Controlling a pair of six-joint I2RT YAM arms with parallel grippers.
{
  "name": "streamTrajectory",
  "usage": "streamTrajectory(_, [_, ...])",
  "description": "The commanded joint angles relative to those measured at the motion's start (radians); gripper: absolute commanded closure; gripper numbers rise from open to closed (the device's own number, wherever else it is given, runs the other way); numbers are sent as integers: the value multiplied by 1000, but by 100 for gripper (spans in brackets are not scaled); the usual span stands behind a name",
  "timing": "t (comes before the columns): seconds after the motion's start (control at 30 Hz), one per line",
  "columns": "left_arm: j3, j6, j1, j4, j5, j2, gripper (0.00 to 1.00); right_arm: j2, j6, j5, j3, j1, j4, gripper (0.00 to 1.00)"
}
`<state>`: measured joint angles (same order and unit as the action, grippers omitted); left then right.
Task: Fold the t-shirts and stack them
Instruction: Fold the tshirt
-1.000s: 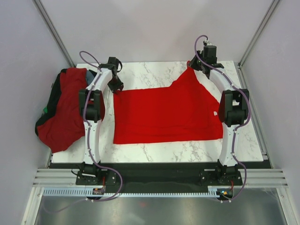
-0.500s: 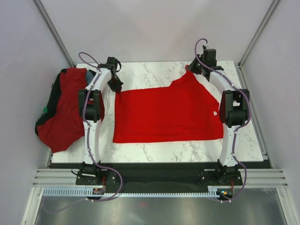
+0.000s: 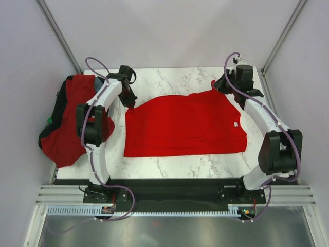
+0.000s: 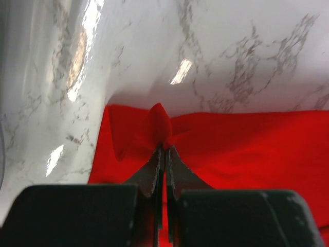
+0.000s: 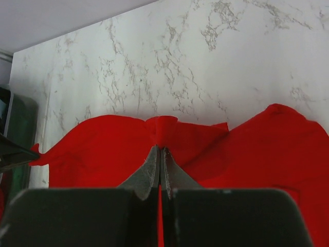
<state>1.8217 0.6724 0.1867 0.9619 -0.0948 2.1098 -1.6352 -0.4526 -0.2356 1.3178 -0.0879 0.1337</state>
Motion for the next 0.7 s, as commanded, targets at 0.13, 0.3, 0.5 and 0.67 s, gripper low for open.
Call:
streamTrajectory(0.13, [-168, -82, 0, -54, -69, -151, 98, 196, 31, 33, -213, 1, -8, 100])
streamTrajectory(0.3, [-259, -158, 0, -110, -91, -204, 98, 271, 31, 56, -282, 7, 7, 100])
streamTrajectory(0.5, [-337, -198, 3, -167, -65, -241, 98, 356, 31, 103, -340, 25, 38, 100])
streamTrajectory(0.67, [-380, -209, 17, -193, -62, -254, 98, 465, 28, 110, -410, 56, 63, 100])
